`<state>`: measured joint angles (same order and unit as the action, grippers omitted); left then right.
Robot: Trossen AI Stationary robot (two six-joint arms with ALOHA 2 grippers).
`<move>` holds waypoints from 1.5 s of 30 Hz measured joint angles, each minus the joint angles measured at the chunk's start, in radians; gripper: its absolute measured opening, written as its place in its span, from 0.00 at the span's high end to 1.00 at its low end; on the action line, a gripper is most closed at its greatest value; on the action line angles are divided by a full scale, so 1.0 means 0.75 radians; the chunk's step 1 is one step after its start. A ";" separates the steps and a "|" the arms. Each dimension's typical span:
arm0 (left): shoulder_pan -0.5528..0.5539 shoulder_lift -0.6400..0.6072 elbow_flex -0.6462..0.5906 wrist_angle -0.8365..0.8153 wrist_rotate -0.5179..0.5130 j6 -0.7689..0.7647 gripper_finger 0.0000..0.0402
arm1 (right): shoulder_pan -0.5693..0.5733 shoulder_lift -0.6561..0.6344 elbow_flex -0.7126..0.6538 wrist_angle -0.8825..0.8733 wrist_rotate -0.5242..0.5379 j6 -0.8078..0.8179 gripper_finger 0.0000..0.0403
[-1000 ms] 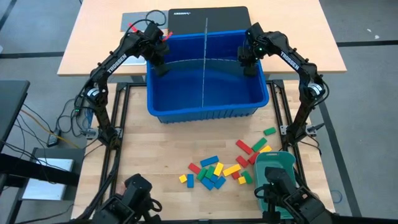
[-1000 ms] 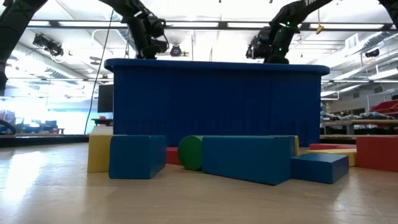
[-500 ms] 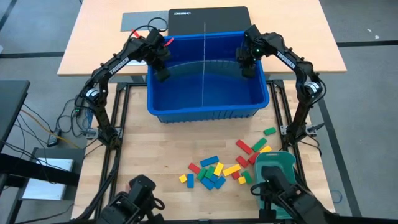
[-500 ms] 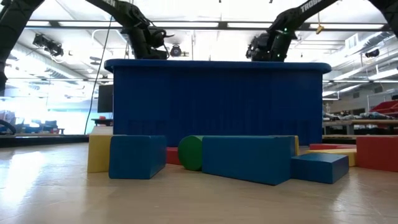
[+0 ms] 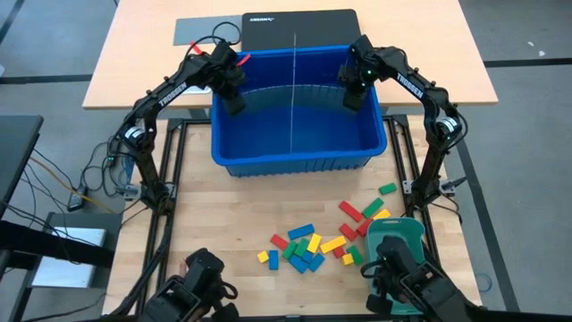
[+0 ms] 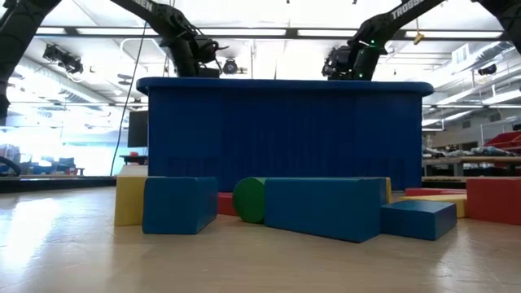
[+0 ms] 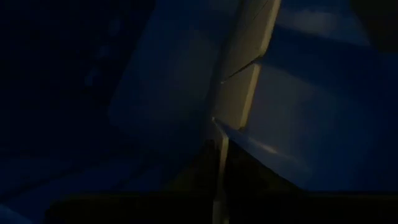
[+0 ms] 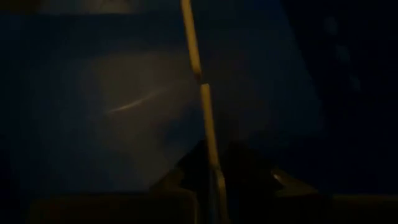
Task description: Sort Items/Unsort Items
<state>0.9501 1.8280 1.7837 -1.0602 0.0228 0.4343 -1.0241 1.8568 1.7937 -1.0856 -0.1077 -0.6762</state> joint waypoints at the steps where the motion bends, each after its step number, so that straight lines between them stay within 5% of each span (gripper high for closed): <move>1: 0.000 0.003 0.003 -0.011 -0.007 -0.001 0.90 | 0.000 0.000 0.008 -0.016 -0.003 0.006 0.81; 14: 0.001 0.000 0.033 -0.069 -0.039 0.013 0.85 | 0.012 0.000 0.318 -0.117 -0.110 0.148 0.70; 21: 0.001 -0.007 0.088 -0.024 -0.039 0.043 0.85 | 0.095 -0.003 0.472 0.154 -0.521 0.489 0.76; 26: -0.002 -0.007 0.088 -0.010 -0.032 0.076 0.86 | 0.244 0.002 0.491 0.580 -0.511 0.562 0.96; 29: -0.003 -0.007 0.088 -0.008 -0.007 0.077 0.88 | 0.291 0.045 0.494 0.746 -0.453 0.614 0.97; 45: -0.082 -0.007 0.089 -0.053 0.046 0.154 0.93 | 0.255 0.175 0.491 0.692 -0.484 0.843 0.99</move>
<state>0.8887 1.8225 1.8503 -1.1003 0.0574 0.5501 -0.8327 1.9883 2.1621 -0.5663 -0.4704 -0.0439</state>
